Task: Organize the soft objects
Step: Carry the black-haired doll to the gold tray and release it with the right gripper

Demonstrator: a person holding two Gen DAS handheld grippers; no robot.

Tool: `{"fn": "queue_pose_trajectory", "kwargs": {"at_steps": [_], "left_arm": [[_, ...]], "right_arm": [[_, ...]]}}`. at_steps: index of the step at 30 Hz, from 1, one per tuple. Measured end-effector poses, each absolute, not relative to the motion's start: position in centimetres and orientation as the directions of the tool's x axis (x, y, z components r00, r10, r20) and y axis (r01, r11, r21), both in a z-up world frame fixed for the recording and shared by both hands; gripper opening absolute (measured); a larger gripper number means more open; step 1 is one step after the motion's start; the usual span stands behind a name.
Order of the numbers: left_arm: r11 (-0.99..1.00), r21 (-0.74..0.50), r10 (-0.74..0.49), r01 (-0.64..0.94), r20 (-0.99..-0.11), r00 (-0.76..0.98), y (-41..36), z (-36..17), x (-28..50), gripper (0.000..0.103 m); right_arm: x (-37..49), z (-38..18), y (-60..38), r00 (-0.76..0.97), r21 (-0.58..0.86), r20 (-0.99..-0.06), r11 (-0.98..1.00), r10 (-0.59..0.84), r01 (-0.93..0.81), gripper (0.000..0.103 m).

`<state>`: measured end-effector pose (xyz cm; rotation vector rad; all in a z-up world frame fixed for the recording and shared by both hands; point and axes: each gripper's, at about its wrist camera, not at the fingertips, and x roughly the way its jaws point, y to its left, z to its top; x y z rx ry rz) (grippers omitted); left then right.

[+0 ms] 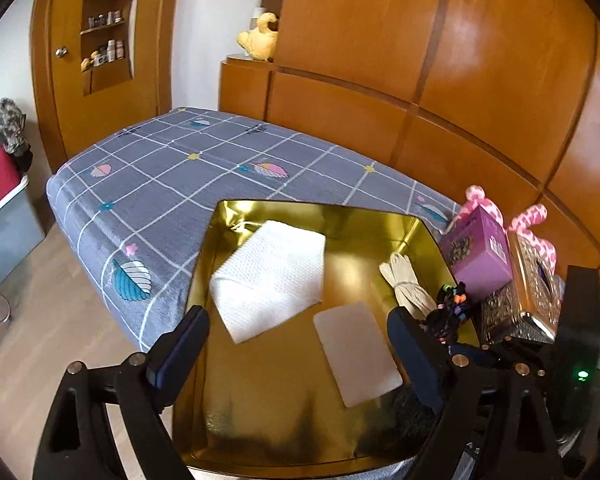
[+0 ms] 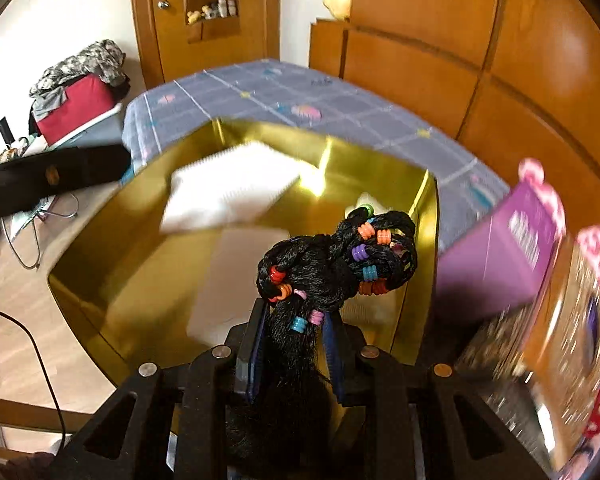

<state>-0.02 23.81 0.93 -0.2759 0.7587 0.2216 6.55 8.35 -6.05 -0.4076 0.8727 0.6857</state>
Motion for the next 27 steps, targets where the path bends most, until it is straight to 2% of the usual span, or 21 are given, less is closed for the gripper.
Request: {"fn": "queue_pose_trajectory", "kwargs": {"at_steps": [9, 13, 18, 27], "left_arm": [[0.962, -0.107, 0.109, -0.253, -0.694, 0.711, 21.3, 0.6, -0.2, 0.092], [0.968, -0.082, 0.119, -0.239, -0.687, 0.717, 20.3, 0.5, -0.4, 0.093], [0.975, -0.068, 0.11, -0.213, -0.685, 0.721, 19.2, 0.4, -0.4, 0.093], [0.984, -0.042, 0.101, -0.176, -0.678, 0.729, 17.8, 0.2, -0.7, 0.093]], "right_arm": [[5.7, -7.3, 7.9, 0.494, -0.121, -0.805, 0.724, 0.328, -0.679, 0.029], [5.2, -7.3, 7.4, 0.491, -0.132, -0.816, 0.729, 0.305, -0.672, 0.041], [4.2, -5.4, 6.0, 0.536, -0.113, -0.773, 0.757, 0.34, -0.644, 0.056], [3.2, -3.2, 2.0, 0.606, -0.061, -0.718, 0.837, 0.341, -0.544, 0.056]]}}
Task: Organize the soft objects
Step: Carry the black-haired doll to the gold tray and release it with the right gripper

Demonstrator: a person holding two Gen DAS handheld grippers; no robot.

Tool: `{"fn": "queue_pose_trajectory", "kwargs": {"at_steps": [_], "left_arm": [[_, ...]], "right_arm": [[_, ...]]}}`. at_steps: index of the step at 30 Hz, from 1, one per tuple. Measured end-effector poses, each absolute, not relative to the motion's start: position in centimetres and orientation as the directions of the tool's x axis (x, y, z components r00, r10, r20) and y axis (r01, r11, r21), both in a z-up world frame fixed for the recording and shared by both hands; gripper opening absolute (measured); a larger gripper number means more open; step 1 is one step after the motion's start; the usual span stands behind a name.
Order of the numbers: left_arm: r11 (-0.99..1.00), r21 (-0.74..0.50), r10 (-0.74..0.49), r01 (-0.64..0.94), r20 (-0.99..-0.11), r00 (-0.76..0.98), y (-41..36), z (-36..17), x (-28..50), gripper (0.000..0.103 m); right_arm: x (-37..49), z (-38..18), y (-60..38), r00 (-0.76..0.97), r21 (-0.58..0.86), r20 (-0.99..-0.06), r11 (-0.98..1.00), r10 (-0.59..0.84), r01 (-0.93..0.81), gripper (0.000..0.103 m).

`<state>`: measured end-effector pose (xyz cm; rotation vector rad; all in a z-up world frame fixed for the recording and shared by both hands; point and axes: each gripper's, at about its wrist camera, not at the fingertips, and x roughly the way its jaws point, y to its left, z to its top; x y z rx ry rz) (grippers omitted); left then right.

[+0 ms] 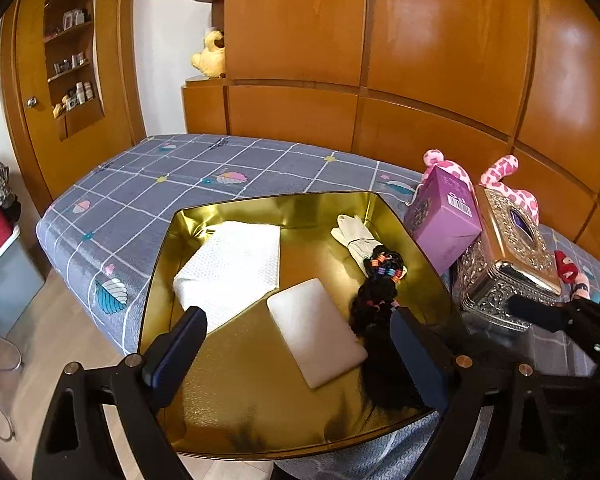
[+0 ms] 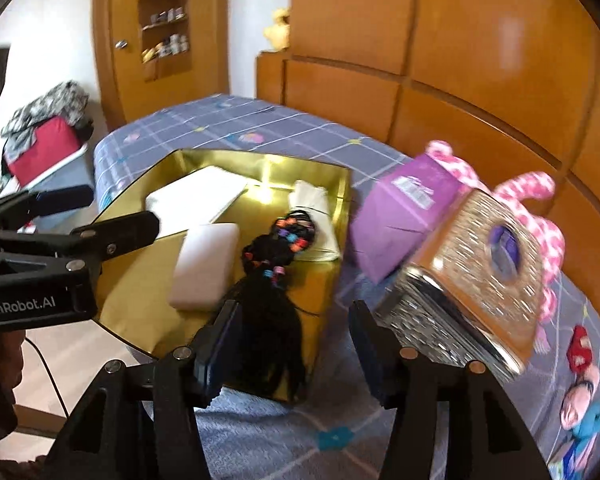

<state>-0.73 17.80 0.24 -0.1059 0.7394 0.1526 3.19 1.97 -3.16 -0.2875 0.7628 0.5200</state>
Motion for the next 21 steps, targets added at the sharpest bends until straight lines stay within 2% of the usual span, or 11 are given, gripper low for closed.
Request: {"fn": "queue_pose_trajectory", "kwargs": {"at_steps": [11, 21], "left_arm": [[0.993, 0.001, 0.09, -0.12, -0.665, 0.742, 15.8, 0.1, -1.1, 0.093], [0.996, 0.027, 0.079, -0.081, -0.652, 0.754, 14.6, 0.3, -1.5, 0.093]], "right_arm": [[3.0, -1.5, -5.2, 0.712, 0.008, -0.653, 0.942, 0.258, -0.334, 0.056], [3.0, -1.0, -11.9, 0.746, 0.03, -0.649, 0.984, 0.152, -0.174, 0.056]]}}
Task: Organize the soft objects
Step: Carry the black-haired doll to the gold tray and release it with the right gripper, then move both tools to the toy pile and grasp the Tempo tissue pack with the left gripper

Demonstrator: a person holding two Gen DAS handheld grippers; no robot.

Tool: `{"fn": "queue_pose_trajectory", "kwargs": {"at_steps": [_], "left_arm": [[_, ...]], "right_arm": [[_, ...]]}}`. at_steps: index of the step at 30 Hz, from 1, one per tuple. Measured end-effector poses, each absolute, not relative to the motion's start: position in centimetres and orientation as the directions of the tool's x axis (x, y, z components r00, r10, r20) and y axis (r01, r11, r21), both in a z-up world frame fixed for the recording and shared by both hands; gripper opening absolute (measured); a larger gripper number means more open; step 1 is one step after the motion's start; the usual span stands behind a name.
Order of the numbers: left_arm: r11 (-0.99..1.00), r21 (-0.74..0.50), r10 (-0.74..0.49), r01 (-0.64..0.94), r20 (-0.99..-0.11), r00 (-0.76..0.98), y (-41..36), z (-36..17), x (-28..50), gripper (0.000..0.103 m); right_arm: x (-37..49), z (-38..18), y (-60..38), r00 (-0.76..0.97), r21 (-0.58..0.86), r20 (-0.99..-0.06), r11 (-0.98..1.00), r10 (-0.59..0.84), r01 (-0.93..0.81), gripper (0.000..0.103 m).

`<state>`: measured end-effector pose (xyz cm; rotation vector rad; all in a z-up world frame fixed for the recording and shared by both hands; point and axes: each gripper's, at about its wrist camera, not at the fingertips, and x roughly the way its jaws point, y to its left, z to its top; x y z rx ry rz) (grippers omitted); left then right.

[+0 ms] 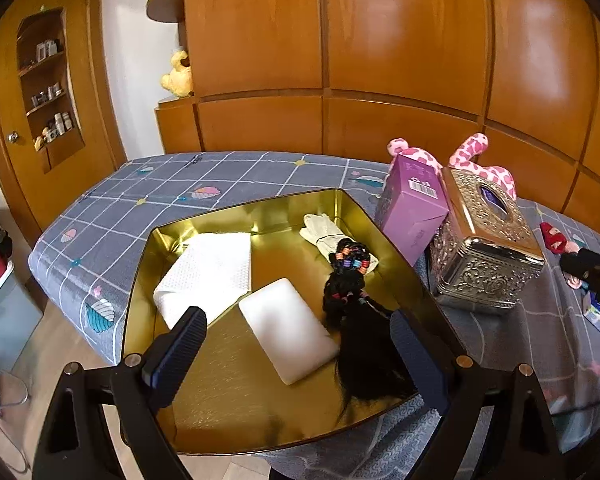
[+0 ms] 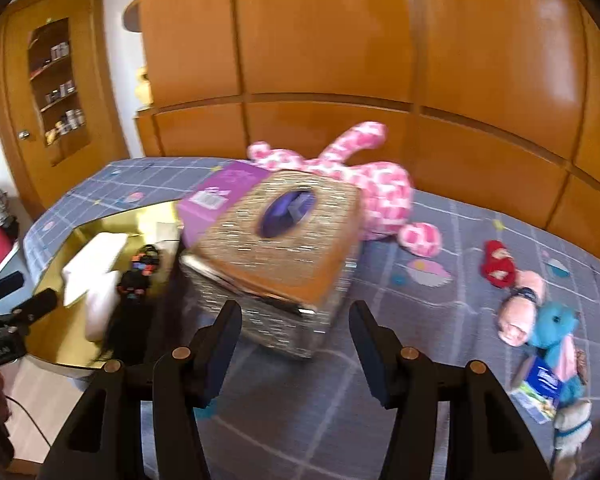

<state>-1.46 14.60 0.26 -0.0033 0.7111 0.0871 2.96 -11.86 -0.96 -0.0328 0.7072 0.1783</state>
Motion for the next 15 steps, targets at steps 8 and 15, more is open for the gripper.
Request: {"fn": "queue_pose_trajectory", "kwargs": {"at_steps": [8, 15], "left_arm": [[0.997, 0.073, 0.021, 0.032, -0.633, 0.774, 12.0, 0.4, -2.0, 0.093], [0.975, 0.081, -0.107, 0.206, -0.643, 0.759, 7.4, 0.4, -2.4, 0.093]], "right_arm": [[2.4, -0.2, -19.9, 0.751, 0.06, -0.66, 0.998, 0.033, 0.01, 0.056], [0.7, 0.3, -28.2, 0.73, 0.09, -0.678, 0.975, -0.088, 0.201, 0.056]]}}
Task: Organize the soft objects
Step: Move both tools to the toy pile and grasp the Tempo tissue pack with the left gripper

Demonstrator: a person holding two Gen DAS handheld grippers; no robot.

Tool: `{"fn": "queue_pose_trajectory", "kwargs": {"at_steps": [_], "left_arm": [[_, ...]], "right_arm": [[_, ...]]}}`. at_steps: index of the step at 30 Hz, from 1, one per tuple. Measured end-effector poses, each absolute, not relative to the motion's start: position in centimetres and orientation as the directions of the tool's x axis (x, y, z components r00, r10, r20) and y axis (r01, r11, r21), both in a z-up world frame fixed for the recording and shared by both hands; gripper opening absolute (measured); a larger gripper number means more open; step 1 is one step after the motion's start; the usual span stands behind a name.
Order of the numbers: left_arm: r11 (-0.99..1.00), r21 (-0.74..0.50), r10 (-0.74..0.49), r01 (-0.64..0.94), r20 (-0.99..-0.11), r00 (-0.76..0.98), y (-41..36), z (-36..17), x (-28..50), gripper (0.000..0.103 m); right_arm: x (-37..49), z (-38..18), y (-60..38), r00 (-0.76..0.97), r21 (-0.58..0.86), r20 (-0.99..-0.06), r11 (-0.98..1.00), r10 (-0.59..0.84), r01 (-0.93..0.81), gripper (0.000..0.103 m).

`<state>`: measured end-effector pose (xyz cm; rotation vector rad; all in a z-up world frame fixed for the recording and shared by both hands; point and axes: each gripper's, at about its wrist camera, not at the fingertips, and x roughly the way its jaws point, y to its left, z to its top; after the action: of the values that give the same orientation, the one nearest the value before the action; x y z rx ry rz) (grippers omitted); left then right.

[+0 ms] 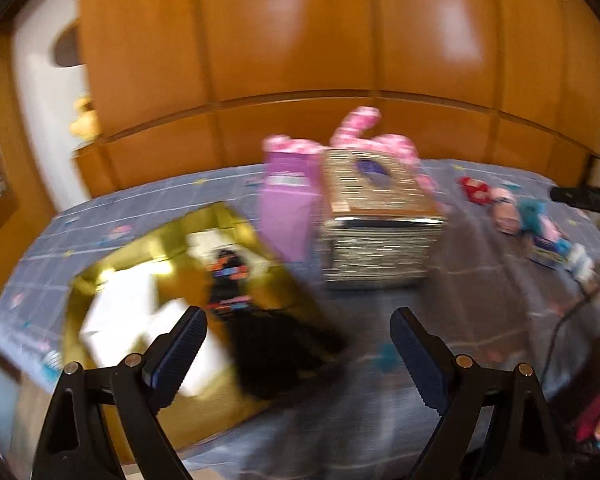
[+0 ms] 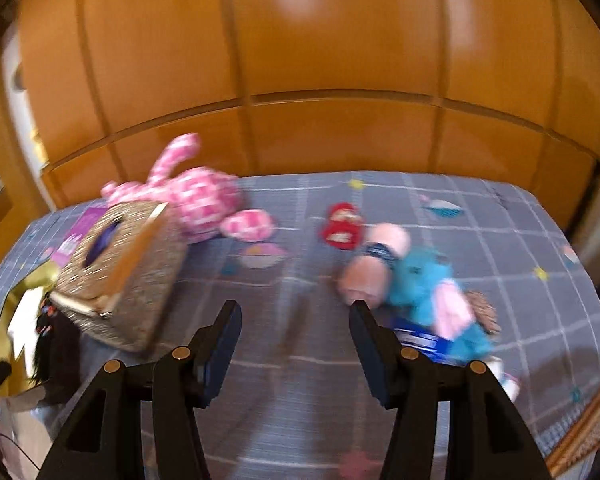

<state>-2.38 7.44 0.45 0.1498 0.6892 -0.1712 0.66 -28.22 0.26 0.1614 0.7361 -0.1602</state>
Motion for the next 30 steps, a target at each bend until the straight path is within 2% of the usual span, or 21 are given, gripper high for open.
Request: {"fn": "queue_pose_trajectory", "kwargs": {"at_steps": [7, 11, 17, 24, 30], "left_arm": [[0.883, 0.041, -0.328, 0.468, -0.658, 0.677, 0.3, 0.9, -2.6, 0.091], [0.811, 0.019, -0.413, 0.585, -0.691, 0.594, -4.5, 0.5, -1.9, 0.086], [0.705, -0.02, -0.503, 0.709, -0.719, 0.48, -11.3, -0.2, -1.3, 0.085], [0.649, -0.039, -0.527, 0.76, -0.743, 0.412, -15.6, -1.4, -1.7, 0.085], [0.654, -0.072, -0.518, 0.753, -0.768, 0.377, -16.5, -2.6, -0.7, 0.088]], "right_arm": [[-2.2, 0.6, -36.0, 0.692, 0.143, -0.699, 0.912, -0.181, 0.384, 0.056], [-4.4, 1.2, -39.5, 0.664, 0.139, -0.709, 0.876, -0.237, 0.462, 0.056], [-7.1, 1.1, -43.5, 0.604, 0.125, -0.752, 0.843, -0.264, 0.523, 0.057], [-3.9, -1.2, -44.6, 0.402, 0.032, -0.911, 0.956, -0.092, 0.292, 0.056], [-0.2, -4.7, -43.7, 0.225, 0.015, -0.974, 0.984, -0.026, 0.18, 0.056]]}}
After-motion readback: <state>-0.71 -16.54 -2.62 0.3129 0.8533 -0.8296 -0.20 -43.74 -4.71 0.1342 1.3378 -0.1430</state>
